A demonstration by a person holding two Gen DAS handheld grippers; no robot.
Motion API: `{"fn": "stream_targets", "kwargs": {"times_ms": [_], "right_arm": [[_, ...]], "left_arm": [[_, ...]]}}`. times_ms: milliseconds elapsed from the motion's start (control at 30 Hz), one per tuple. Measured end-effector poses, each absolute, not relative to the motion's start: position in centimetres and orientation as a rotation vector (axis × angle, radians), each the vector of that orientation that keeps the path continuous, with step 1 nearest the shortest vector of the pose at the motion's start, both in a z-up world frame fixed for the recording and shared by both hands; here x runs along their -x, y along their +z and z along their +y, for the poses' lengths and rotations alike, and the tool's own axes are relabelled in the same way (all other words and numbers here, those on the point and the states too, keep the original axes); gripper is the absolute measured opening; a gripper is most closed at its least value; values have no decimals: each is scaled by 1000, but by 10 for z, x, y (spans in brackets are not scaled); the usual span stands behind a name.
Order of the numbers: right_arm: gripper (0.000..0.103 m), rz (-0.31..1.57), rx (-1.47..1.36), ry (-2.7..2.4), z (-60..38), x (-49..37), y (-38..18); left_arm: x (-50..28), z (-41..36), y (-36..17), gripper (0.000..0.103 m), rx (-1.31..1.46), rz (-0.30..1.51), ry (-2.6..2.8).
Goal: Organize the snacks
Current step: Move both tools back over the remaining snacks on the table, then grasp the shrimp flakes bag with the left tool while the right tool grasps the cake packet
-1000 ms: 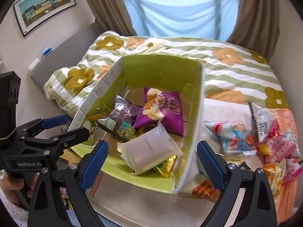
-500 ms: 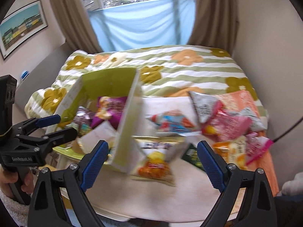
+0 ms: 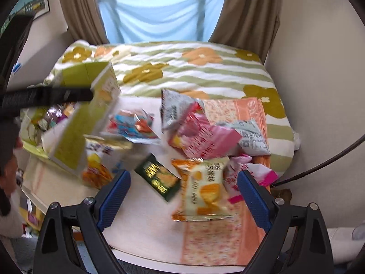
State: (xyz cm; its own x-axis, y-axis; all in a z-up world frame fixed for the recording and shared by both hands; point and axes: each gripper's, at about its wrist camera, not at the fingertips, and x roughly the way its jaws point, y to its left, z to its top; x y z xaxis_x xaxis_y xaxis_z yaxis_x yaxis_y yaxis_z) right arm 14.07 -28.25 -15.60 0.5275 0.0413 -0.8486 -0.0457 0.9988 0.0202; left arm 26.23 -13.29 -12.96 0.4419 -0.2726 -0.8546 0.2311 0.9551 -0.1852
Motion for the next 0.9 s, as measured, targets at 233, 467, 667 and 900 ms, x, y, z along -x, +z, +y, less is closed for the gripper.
{"fn": "stream_targets", "kwargs": {"times_ms": [233,467,667,900], "right_arm": [[93,1076,29,92,-303,-149,-191],[93,1132,-33,101,-310,-156,-223],[93,1166,-41,81,-308,-167,-243],[93,1199,-39,51,-303,-178,-261]], "left_arm": [[-299,-160,-177,95,107,1167,-189],[-328,-167,-228,95,75,1252,-95],[-340,-169,-255,95,17,1295,-73],[-350,-161,-269,90,16,1325,-86]]}}
